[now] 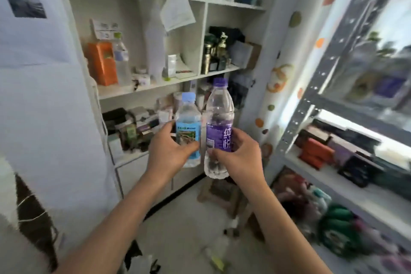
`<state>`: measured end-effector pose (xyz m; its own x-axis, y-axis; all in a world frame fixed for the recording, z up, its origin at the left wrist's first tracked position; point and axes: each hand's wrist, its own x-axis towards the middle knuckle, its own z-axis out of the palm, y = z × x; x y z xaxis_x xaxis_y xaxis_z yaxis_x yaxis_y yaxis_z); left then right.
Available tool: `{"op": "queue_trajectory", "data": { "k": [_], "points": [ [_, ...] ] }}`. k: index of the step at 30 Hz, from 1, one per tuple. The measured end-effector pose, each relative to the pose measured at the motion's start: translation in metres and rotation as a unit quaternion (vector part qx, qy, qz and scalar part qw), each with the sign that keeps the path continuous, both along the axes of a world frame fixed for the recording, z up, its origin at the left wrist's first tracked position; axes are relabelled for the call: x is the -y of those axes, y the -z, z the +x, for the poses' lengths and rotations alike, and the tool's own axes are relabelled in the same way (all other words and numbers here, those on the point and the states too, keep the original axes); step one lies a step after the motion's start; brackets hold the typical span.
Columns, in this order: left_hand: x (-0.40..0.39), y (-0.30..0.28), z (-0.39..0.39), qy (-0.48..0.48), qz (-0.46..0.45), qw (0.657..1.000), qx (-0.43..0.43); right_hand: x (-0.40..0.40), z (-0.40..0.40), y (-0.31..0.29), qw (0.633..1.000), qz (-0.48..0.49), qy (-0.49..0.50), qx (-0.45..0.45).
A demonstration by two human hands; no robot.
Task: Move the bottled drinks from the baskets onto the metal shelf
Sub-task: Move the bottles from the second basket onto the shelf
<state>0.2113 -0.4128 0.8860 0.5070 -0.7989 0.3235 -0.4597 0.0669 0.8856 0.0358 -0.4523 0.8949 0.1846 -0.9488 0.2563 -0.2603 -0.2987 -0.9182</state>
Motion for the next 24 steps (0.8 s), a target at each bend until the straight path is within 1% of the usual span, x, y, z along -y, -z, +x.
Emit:
{"op": "queue_trajectory", "data": {
  "k": [4,8,11,13,16,19,24],
  "points": [
    [0.023,-0.012,-0.078,0.090,-0.011,0.996,0.007,-0.016,-0.085,-0.016,0.996,-0.028,0.088,0.008],
    [0.023,-0.027,-0.164,0.166,-0.043,0.985,0.012,-0.040,-0.173,-0.034,0.984,-0.061,0.167,-0.010],
    [0.020,-0.034,-0.225,0.219,-0.050,0.974,0.015,-0.059,-0.239,-0.042,0.974,-0.078,0.211,-0.018],
    [0.018,-0.038,-0.268,0.246,-0.052,0.968,0.028,-0.073,-0.283,-0.046,0.967,-0.088,0.239,-0.023],
    [0.012,-0.045,-0.337,0.283,-0.055,0.957,0.010,-0.092,-0.345,-0.054,0.955,-0.102,0.277,-0.041],
    [0.008,-0.053,-0.406,0.313,-0.065,0.947,0.017,-0.108,-0.408,-0.062,0.945,-0.110,0.303,-0.050],
    [0.010,-0.065,-0.503,0.328,-0.079,0.941,0.033,-0.113,-0.499,-0.070,0.929,-0.132,0.337,-0.073]
  ]
}}
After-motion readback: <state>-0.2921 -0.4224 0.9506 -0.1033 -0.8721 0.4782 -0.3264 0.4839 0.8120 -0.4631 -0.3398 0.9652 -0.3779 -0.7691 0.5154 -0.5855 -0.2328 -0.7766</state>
